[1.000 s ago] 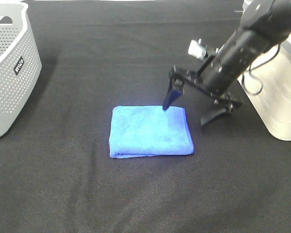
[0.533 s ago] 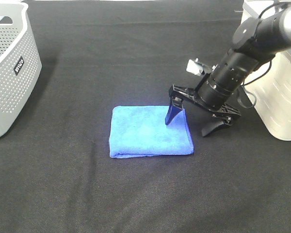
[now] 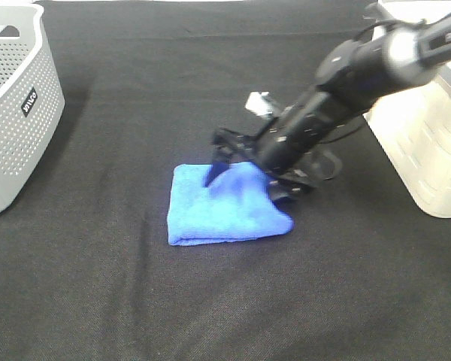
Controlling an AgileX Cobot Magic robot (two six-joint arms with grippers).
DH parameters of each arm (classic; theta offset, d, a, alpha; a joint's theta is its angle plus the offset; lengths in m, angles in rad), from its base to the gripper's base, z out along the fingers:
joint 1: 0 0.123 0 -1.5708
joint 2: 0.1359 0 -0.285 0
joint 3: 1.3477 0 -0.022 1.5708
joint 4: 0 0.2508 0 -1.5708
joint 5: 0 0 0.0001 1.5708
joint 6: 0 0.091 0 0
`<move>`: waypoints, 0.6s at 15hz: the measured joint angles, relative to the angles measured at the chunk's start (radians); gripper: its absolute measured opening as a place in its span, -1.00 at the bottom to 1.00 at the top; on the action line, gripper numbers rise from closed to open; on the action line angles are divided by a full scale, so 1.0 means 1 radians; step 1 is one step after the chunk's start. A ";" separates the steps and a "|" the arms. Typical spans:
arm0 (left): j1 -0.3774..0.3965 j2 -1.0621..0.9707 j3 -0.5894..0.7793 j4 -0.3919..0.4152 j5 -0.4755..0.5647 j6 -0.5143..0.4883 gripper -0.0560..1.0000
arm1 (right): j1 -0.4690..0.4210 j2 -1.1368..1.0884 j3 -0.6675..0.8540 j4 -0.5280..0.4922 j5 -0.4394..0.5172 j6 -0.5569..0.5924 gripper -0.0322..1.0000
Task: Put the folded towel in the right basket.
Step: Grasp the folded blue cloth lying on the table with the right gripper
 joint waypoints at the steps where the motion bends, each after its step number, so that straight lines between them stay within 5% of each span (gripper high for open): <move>1: 0.000 0.000 0.000 0.000 0.000 0.000 0.96 | 0.021 0.002 0.000 0.009 -0.030 0.000 0.64; 2: 0.000 0.000 0.000 0.000 0.000 0.000 0.96 | 0.021 0.002 0.000 0.009 -0.030 0.000 0.64; 4: 0.000 0.000 0.000 0.000 0.000 0.000 0.96 | 0.028 0.010 0.000 0.012 -0.054 0.000 0.27; 5: 0.000 0.000 0.000 0.000 0.000 0.000 0.96 | 0.028 0.016 0.000 0.012 -0.058 0.000 0.01; 6: 0.000 0.000 0.000 0.000 0.000 0.000 0.96 | 0.028 0.025 0.000 0.012 -0.056 -0.016 -0.49; 9: 0.000 0.000 0.000 0.000 0.000 0.000 0.96 | 0.025 0.027 -0.031 0.003 0.010 -0.072 -0.57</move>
